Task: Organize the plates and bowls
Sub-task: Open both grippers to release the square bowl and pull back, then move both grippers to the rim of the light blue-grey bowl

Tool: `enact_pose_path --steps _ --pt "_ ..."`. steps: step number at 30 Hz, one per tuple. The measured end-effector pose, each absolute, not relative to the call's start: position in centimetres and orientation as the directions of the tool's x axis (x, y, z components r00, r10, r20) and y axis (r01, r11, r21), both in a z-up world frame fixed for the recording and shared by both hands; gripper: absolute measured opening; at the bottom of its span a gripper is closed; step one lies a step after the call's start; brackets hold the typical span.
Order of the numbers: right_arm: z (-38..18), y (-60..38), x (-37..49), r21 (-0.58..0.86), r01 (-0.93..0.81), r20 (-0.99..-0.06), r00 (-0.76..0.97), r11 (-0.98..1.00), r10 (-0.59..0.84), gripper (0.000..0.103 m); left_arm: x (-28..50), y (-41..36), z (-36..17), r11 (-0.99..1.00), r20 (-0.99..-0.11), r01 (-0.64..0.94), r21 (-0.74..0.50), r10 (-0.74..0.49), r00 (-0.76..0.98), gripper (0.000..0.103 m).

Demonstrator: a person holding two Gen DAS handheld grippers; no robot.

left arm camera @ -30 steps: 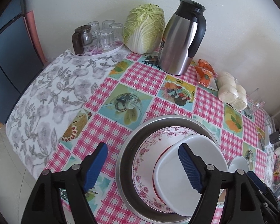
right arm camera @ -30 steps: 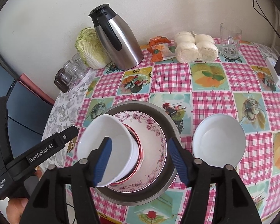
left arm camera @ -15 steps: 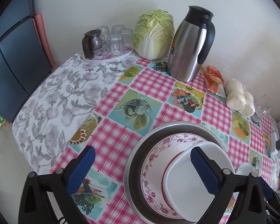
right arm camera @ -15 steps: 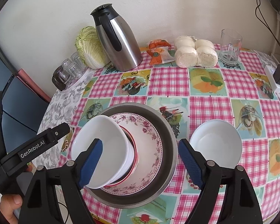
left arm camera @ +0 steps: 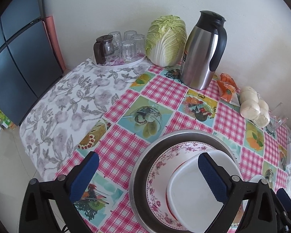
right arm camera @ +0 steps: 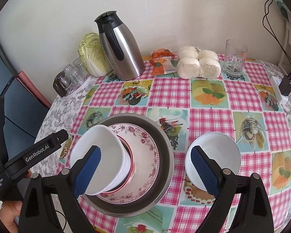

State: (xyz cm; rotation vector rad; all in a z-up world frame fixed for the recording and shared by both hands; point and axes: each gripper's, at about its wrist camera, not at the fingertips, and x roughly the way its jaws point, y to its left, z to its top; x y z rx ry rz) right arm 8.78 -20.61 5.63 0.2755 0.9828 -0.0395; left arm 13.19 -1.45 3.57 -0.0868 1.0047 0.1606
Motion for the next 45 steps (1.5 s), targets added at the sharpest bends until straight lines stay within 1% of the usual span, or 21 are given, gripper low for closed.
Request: enact_pose_path --steps 12,27,31,35,40,45 --pt "6.7 -26.3 7.2 0.261 0.253 -0.810 0.582 0.932 0.069 0.094 12.1 -5.9 4.6 0.993 -0.827 -0.114 0.011 0.073 0.558 0.103" --pt "7.4 -37.3 2.5 0.297 0.460 -0.797 0.601 0.837 -0.048 0.094 10.0 -15.3 5.5 0.995 -0.809 0.098 0.023 -0.039 0.587 0.103" --pt "7.4 -39.0 1.5 0.285 0.498 -0.799 0.595 0.819 -0.084 0.094 9.7 -18.1 5.3 0.985 -0.813 0.172 0.014 -0.089 0.576 0.103" --pt "7.2 -40.0 0.9 0.268 0.512 -0.805 0.585 0.816 -0.103 0.094 9.7 -20.5 4.6 0.974 -0.825 0.224 0.022 -0.109 0.555 0.103" --pt "6.5 -40.8 0.7 0.258 0.521 -0.817 0.568 0.814 -0.104 0.094 10.3 -22.0 3.6 0.971 -0.843 0.239 -0.010 -0.137 0.521 0.103" --pt "5.3 -41.4 0.8 0.247 0.540 -0.836 0.538 0.805 -0.105 0.094 11.1 -22.7 2.7 0.970 -0.855 0.242 -0.011 -0.135 0.500 0.103"
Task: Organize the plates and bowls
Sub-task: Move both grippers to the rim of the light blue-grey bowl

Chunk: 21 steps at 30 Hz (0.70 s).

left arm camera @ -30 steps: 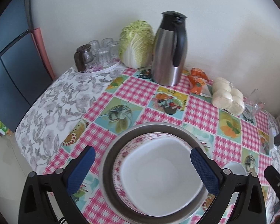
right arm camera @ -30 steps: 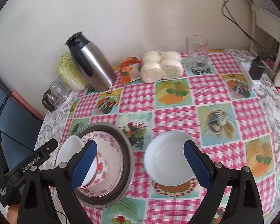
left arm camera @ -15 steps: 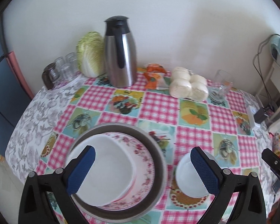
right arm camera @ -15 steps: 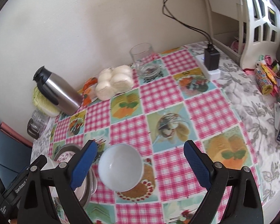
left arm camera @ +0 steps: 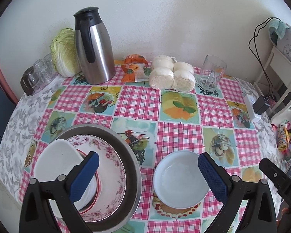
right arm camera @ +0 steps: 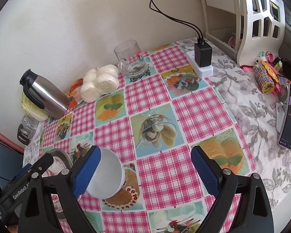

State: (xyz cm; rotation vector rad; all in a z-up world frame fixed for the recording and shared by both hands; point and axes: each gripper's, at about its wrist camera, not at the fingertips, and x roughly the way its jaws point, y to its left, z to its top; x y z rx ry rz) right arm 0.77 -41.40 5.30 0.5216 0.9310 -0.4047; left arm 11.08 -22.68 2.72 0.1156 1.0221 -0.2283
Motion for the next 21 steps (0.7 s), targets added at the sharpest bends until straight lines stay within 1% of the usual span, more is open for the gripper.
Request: enact_pose_path --steps 8,14,17,20,21 --pt "3.5 -41.6 1.5 0.236 0.551 -0.866 0.493 0.800 -0.084 0.094 12.1 -23.9 1.3 0.964 -0.870 0.264 -0.005 -0.134 0.474 0.102" --pt "2.3 -41.2 2.2 0.212 0.551 -0.886 0.456 0.807 -0.079 0.094 12.4 -24.8 -0.4 0.958 -0.889 0.287 -0.005 -0.135 0.437 0.097" --pt "1.6 -41.0 2.5 0.200 0.552 -0.897 0.435 0.809 -0.075 0.094 12.5 -25.2 -1.3 0.955 -0.901 0.295 -0.014 -0.140 0.411 0.090" --pt "0.8 -40.9 2.7 0.188 0.554 -0.908 0.413 0.811 -0.072 0.094 12.6 -25.4 -1.9 0.955 -0.906 0.297 -0.022 -0.145 0.398 0.089" --pt "0.5 -40.8 2.8 0.184 0.554 -0.911 0.406 0.812 -0.070 0.094 12.6 -25.4 -2.1 0.954 -0.908 0.298 -0.026 -0.148 0.393 0.087"
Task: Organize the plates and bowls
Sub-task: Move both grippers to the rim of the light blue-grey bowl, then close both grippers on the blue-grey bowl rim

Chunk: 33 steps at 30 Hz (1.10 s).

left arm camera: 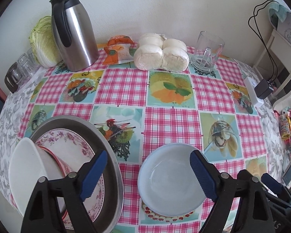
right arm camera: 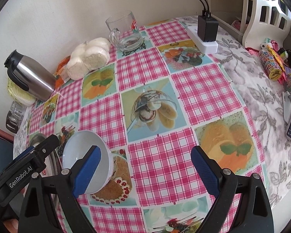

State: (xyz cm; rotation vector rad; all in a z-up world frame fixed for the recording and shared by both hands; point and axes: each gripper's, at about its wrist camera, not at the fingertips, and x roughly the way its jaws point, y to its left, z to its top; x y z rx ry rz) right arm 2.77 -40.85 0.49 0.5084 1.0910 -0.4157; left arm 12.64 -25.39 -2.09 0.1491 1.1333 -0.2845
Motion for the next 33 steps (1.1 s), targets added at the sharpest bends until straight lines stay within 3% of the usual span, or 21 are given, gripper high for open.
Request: enact_pose_path --steps 9,21,24,30,33 --pt "-1.3 -39.7 3.7 0.172 0.534 -0.927 0.371 0.828 -0.047 0.094 13.1 -25.3 -4.0 0.956 -0.928 0.291 -0.049 -0.151 0.341 0.071" --pt "-2.6 -38.1 4.9 0.156 0.507 -0.929 0.368 0.848 -0.049 0.094 13.5 -25.0 -5.6 0.955 -0.943 0.284 -0.082 -0.167 0.288 0.061" --pt "-2.8 -37.5 5.1 0.155 0.492 -0.926 0.374 0.857 -0.047 0.089 13.6 -25.0 -5.9 0.956 -0.946 0.282 -0.084 -0.165 0.277 0.056" --pt "-3.5 -36.7 5.6 0.137 0.469 -0.925 0.375 0.873 -0.057 0.085 13.9 -24.9 -6.4 0.955 -0.950 0.278 -0.100 -0.175 0.259 0.054" --pt "-4.0 -36.7 5.7 0.149 0.466 -0.927 0.373 0.872 -0.041 0.072 13.9 -24.9 -6.7 0.955 -0.951 0.277 -0.103 -0.176 0.252 0.054"
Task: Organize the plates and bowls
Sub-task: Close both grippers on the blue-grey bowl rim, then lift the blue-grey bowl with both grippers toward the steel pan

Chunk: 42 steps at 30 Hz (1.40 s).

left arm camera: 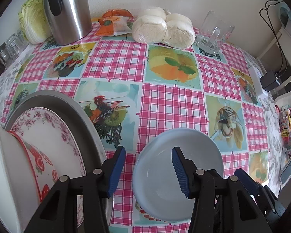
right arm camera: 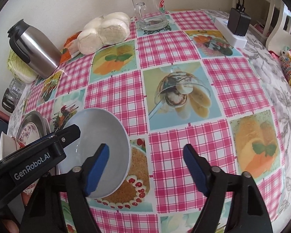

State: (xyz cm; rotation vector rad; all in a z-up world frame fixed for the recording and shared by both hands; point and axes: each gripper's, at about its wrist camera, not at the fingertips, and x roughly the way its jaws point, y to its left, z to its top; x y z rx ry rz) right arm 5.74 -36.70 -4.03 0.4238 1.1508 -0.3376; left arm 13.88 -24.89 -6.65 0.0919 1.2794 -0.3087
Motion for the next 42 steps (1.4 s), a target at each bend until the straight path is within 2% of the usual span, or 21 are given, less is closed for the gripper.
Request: enact_pose_path --steps 8,12,16,23,29,42 --pt "-4.5 -36.2 6.0 0.183 0.443 -0.923 0.385 0.877 -0.002 0.040 14.0 -25.0 -7.4 0.952 -0.956 0.284 -0.113 -0.182 0.228 0.042" --pt "-4.8 -35.8 6.2 0.202 0.429 -0.923 0.385 0.880 0.025 0.035 13.9 -25.2 -7.8 0.951 -0.960 0.292 -0.098 -0.168 0.224 0.036" --pt "-5.4 -35.8 6.4 0.215 0.430 -0.926 0.375 0.877 0.043 0.032 13.9 -25.1 -8.0 0.951 -0.961 0.296 -0.084 -0.155 0.227 0.033" --pt "-6.3 -35.8 6.5 0.258 0.432 -0.924 0.372 0.864 0.089 0.017 13.9 -25.4 -8.7 0.950 -0.966 0.305 -0.064 -0.136 0.222 0.028" --pt "-6.6 -35.9 6.6 0.275 0.438 -0.923 0.371 0.856 0.106 0.013 13.7 -25.7 -9.0 0.946 -0.968 0.318 -0.069 -0.141 0.209 0.024" --pt "-6.5 -38.2 5.3 0.332 0.494 -0.906 0.403 0.804 0.127 0.012 13.0 -27.0 -9.4 0.932 -0.968 0.353 -0.078 -0.155 0.197 0.023"
